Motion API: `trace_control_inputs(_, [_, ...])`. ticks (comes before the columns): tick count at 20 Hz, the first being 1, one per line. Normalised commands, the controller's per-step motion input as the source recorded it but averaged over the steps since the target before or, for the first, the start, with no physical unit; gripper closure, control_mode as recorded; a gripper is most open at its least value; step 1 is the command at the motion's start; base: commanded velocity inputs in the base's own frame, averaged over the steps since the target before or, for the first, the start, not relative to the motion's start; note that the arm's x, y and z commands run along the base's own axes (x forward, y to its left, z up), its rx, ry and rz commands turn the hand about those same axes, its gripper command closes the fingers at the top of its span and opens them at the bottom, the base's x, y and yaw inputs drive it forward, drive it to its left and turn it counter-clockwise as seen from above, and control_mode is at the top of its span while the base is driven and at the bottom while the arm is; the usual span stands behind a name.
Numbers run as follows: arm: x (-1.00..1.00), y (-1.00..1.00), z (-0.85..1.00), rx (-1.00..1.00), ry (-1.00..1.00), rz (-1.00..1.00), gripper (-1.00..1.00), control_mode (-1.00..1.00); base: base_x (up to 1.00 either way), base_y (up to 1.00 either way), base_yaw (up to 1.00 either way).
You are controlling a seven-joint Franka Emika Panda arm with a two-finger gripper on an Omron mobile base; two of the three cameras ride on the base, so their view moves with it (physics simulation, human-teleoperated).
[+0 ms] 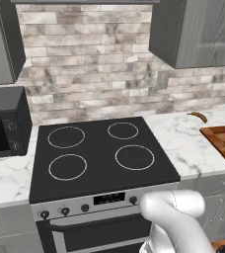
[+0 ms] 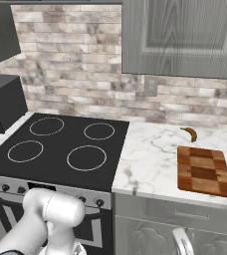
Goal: Open the drawer on the right and place the cutting tools on the cutting board.
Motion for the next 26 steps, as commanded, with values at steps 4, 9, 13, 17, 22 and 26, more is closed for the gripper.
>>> trace_control_inputs(4, [0.23, 0.0, -0.4, 0.0, -0.05, -0.01, -1.0, -1.0, 0.0, 0.0, 0.0])
trace_control_inputs(9, [0.35, 0.0, -0.35, 0.0, -0.06, 0.0, -1.0, -1.0, 0.0, 0.0, 0.0])
trace_control_inputs(13, [0.47, 0.0, -0.3, 0.01, -0.02, 0.0, -1.0, -1.0, 0.0, 0.0, 0.0])
trace_control_inputs(17, [0.5, -0.06, -0.28, 0.05, -0.01, 0.0, -1.0, -1.0, 0.0, 0.0, 0.0])
trace_control_inputs(22, [0.54, -0.12, -0.26, 0.07, -0.03, 0.0, -1.0, -1.0, 0.0, 0.0, 0.0])
trace_control_inputs(26, [0.44, -0.23, -0.32, 0.02, -0.03, 0.0, -1.0, -1.0, 0.0, 0.0, 0.0])
